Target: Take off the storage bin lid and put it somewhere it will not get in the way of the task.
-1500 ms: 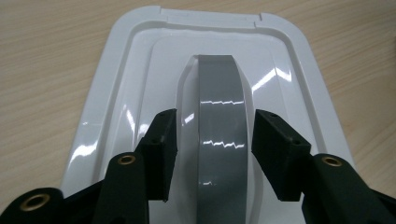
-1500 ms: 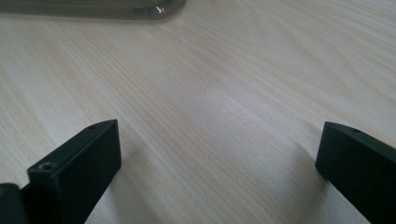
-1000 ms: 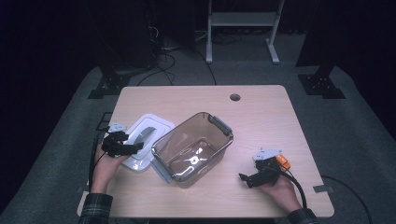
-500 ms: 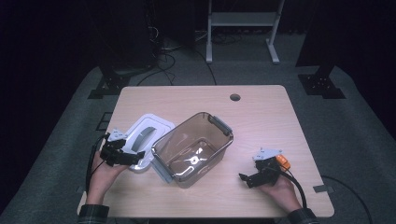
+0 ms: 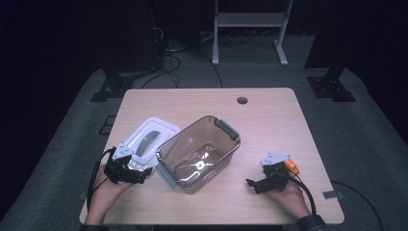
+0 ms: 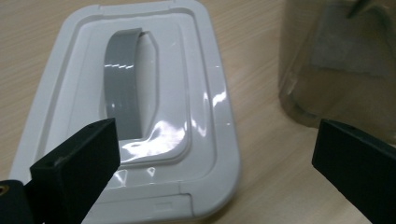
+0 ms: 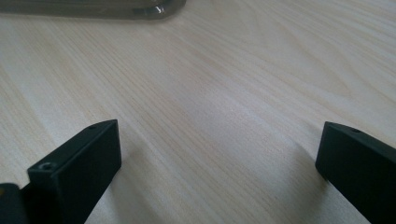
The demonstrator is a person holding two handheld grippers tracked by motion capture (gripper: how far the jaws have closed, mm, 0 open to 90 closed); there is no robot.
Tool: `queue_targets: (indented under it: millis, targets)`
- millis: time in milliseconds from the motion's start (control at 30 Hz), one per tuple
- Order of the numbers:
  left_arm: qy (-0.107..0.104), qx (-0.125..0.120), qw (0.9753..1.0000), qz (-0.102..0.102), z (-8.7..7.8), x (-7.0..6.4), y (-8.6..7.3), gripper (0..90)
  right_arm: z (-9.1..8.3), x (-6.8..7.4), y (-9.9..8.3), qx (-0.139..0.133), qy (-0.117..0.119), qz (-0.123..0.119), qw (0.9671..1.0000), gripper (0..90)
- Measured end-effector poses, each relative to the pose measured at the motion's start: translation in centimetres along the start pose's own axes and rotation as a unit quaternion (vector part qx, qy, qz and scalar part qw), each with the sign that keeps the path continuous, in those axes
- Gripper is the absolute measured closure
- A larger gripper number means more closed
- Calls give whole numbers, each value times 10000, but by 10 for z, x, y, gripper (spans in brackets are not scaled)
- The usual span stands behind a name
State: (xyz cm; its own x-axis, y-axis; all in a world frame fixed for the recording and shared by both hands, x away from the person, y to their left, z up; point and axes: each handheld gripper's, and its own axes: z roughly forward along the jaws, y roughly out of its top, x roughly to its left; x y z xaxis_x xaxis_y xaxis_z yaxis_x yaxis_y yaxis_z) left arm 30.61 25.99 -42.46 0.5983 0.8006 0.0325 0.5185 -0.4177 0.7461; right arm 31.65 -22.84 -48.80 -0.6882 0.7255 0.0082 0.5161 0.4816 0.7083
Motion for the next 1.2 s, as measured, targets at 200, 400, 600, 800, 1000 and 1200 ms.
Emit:
queue_targets:
  millis: [200, 400, 600, 800, 1000, 1200]
  targets:
    - [-174, 49, 9998, 120, 1, -19, -8, 0, 0, 0, 0, 1, 0, -2, 10000, 0]
    - [-329, 118, 9989, 298, 3, -35, -14, 0, 0, 0, 0, 0, 2, -2, 10000, 0]
    - [-562, 130, 9972, 468, 11, -49, -21, 0, 0, 0, 0, 1, -1, -5, 10000, 0]
    - [-814, 291, 9948, 546, 23, -64, -29, 0, 0, 0, 0, 1, -2, -2, 10000, 0]
    - [-824, 458, 9929, 723, 34, -72, -34, 0, 0, 0, 0, 1, -11, 11, 10000, 0]
    - [-827, 487, 9926, 747, 37, -74, -37, 0, 0, 1, 0, -1, -40, 43, 10000, 0]
